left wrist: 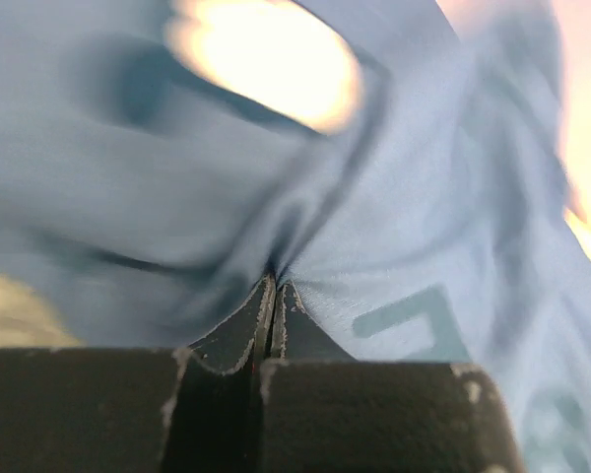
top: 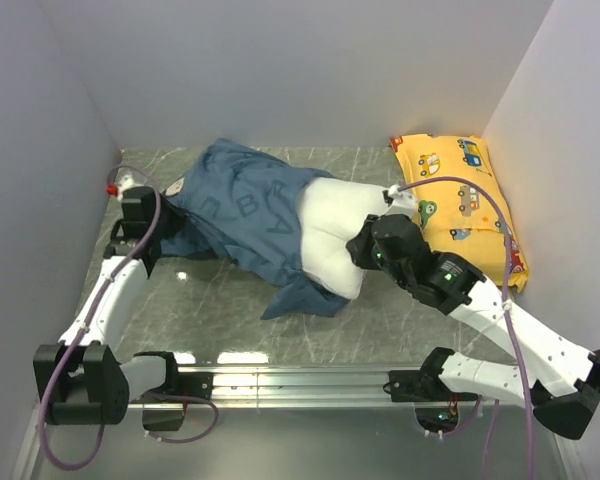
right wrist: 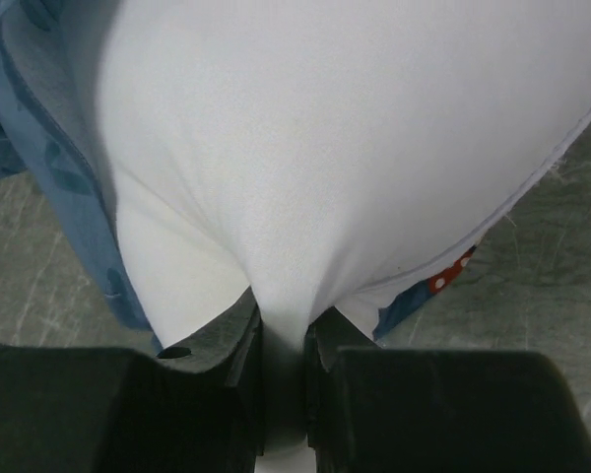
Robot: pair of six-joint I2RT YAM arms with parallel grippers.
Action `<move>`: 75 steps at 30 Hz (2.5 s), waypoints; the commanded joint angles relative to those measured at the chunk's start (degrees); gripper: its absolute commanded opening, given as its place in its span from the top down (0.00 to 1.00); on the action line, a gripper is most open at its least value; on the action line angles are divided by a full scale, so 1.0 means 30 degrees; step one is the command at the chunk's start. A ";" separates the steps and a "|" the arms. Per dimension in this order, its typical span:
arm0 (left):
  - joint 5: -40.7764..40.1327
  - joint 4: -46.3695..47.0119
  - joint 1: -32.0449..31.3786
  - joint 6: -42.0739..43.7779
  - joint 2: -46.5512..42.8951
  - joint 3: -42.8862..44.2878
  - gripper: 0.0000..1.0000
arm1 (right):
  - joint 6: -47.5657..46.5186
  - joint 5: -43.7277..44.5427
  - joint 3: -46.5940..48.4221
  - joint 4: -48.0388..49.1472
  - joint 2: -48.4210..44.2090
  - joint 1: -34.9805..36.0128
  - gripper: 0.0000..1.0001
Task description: Remove the pillowcase from the pillow
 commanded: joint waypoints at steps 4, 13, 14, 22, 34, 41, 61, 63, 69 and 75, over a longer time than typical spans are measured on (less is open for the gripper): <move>-0.2687 -0.0577 0.4286 0.0022 0.1984 0.2949 1.00 | -0.1545 0.1579 0.2665 -0.1989 -0.2495 -0.1933 1.00; -0.3013 -0.0696 0.7134 -0.0038 0.4650 0.4328 1.00 | -0.2015 0.1697 0.3926 -0.3458 -0.4252 -0.2813 1.00; -0.2806 -0.0812 0.7136 0.0079 0.4943 0.4387 1.00 | -0.2015 0.1639 0.3636 -0.3371 -0.4399 -0.2842 1.00; -0.0871 -0.0695 0.5674 0.0372 0.2899 0.3129 0.99 | -0.1284 -0.0676 -0.1514 -0.0883 -0.3787 -0.2813 1.00; -0.0314 -0.0052 0.4617 -0.1061 -0.2785 -0.3637 0.99 | -0.2365 -0.1847 0.1108 -0.1408 -0.2735 -0.2784 0.18; 0.0066 -0.0256 0.4412 -0.1384 -0.5218 -0.5338 0.99 | -0.2864 -0.1585 0.3602 -0.0206 0.2731 -0.1875 0.09; 0.1499 -0.4796 0.4060 0.5029 -0.4930 0.5319 0.34 | 0.0824 -0.1820 -0.6032 0.9752 1.0361 0.0846 1.00; 0.4005 -0.4506 0.3797 0.5905 -0.3906 0.6435 0.26 | 0.1294 -0.1935 -0.6617 1.0570 1.0715 0.1229 1.00; 0.4379 -0.5204 -0.0672 0.9476 0.0838 0.9100 0.21 | 0.1998 -0.2083 -0.7557 1.1366 1.1244 0.1581 1.00; 0.1858 -0.4126 -0.3261 1.0861 0.4064 1.0012 0.11 | 0.2262 -0.1877 -0.8055 1.1279 1.0893 0.1610 1.00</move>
